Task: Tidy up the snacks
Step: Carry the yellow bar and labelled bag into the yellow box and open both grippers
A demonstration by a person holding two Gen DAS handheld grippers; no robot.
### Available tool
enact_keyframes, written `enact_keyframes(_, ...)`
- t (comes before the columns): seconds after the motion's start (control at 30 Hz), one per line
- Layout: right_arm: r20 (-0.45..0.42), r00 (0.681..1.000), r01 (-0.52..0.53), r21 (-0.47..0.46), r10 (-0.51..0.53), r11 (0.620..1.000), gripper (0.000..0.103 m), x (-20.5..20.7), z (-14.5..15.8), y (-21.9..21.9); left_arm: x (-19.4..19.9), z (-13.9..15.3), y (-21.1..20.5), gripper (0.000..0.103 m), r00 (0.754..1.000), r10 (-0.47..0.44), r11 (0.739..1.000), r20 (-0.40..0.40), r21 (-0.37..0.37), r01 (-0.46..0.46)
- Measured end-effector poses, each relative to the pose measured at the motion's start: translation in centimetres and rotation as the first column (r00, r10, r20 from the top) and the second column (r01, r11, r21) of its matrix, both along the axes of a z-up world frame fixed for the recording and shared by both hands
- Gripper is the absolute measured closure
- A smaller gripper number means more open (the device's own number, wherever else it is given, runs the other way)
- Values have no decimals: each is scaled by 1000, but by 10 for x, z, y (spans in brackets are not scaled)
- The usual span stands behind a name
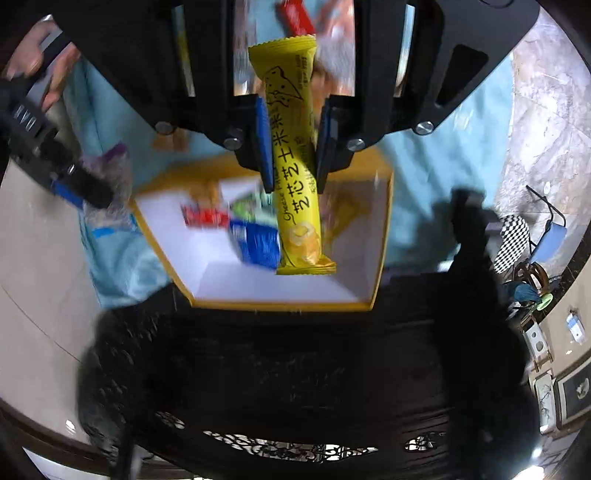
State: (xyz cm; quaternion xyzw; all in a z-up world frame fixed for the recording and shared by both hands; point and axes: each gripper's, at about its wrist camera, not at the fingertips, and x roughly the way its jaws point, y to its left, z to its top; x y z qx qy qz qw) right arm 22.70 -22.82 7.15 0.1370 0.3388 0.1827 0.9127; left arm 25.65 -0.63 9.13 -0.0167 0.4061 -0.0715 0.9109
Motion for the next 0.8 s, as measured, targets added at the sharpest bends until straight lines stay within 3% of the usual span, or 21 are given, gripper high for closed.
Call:
enact_keyframes(0.13,-35,998,46,-40,-47,998,61,50,-23,6,52,-16,-14,81,1000,4,1000,-14,21,-4)
enact_keyframes(0.2,-42,996,81,-87,-85,993,54,62,-34,10,69,-28,-21,52,1000,4,998,-23,55,-3)
enact_keyframes(0.23,-34,992,116,-140,-122,983,42,66,-38,13,73,-34,-23,22,1000,12,997,-17,78,-11)
enact_keyframes(0.27,-11,988,147,-190,-152,971,36,65,-39,15,72,-37,-26,19,1000,21,993,20,113,-23)
enact_keyframes(0.33,42,989,145,-201,-140,969,33,55,-40,17,66,-42,-30,18,999,-3,990,38,142,-3)
enact_keyframes(0.43,47,993,119,-161,-113,980,33,39,-37,12,52,-48,-33,17,999,-36,983,20,181,32)
enact_keyframes(0.6,-13,998,68,-92,-69,993,32,9,-40,8,14,-42,-18,11,998,-55,986,28,162,50)
enact_keyframes(0.8,-61,997,51,-88,-56,995,31,-35,-48,8,-42,-36,-8,8,996,-74,981,50,184,63)
